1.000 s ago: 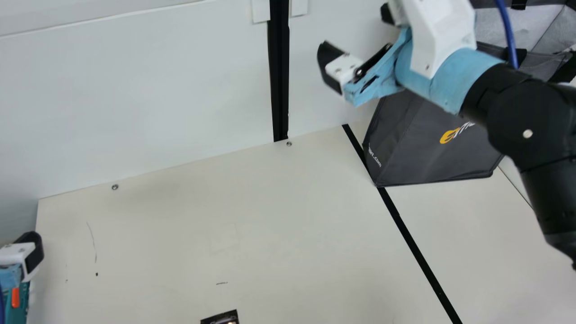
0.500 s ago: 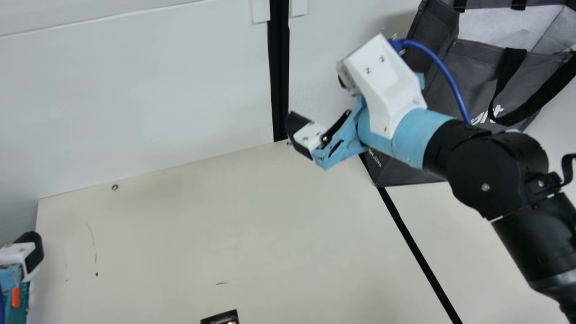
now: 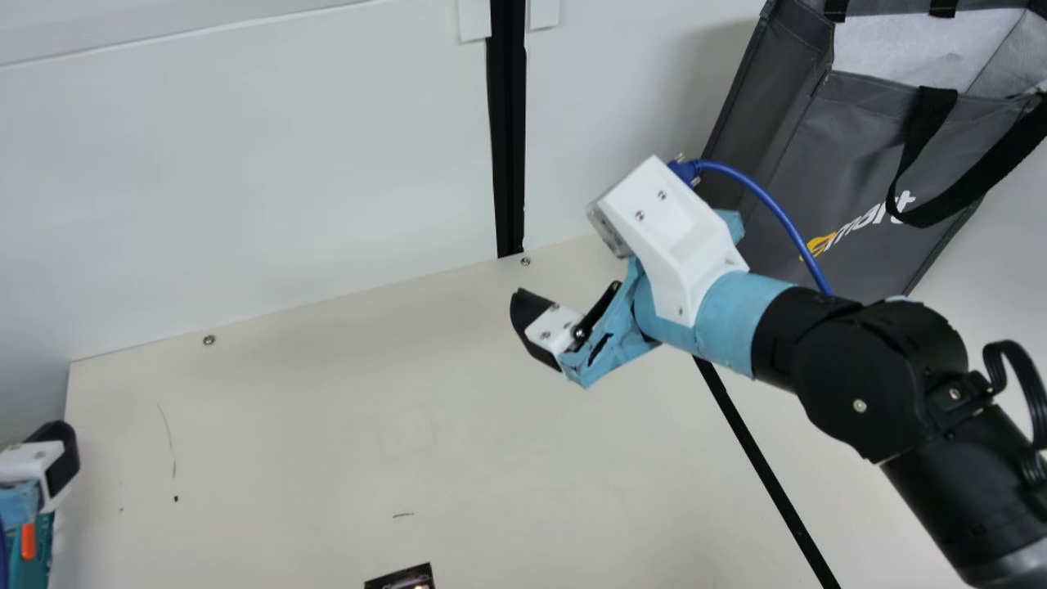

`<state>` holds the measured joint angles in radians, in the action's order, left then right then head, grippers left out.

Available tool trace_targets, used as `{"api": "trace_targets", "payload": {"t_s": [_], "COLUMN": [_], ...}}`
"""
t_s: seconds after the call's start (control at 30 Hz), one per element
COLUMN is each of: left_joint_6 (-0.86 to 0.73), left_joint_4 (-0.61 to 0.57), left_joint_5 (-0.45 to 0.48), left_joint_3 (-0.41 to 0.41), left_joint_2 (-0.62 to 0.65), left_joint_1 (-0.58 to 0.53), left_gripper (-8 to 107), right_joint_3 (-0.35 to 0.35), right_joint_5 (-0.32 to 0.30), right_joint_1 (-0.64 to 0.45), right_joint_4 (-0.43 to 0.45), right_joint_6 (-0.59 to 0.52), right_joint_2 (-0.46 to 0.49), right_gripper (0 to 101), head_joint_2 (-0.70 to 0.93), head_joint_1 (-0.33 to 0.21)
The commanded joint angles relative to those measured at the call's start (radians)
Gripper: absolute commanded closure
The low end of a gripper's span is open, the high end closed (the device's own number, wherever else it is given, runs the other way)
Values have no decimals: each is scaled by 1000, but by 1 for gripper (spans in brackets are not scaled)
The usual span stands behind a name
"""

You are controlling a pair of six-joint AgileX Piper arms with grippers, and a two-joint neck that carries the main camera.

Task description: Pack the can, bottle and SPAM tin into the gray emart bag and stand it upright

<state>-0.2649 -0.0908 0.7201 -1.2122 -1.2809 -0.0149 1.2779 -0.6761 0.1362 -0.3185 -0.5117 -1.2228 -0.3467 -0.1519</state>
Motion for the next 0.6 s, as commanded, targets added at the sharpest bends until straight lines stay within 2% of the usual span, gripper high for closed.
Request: {"api": "trace_targets", "payload": {"t_s": [0.0,0.1,0.57], "left_joint_6": [0,0,0], "left_joint_4": [0,0,0], "left_joint_5": [0,0,0], "left_joint_3": [0,0,0], "left_joint_2": [0,0,0], "left_joint_1": [0,0,0], "left_gripper": [9,9,9], "right_joint_3": [-17,-37,-38], "right_joint_5": [-2,6,3], "right_joint_1": [1,-1,0], "right_joint_4": [1,-1,1], "right_joint_6": [5,15,14], "right_joint_2": [5,17,17], "right_gripper": [6,6,6], "head_joint_2": [-2,-2,-2], "head_joint_1": [-23,-23,-23]}}
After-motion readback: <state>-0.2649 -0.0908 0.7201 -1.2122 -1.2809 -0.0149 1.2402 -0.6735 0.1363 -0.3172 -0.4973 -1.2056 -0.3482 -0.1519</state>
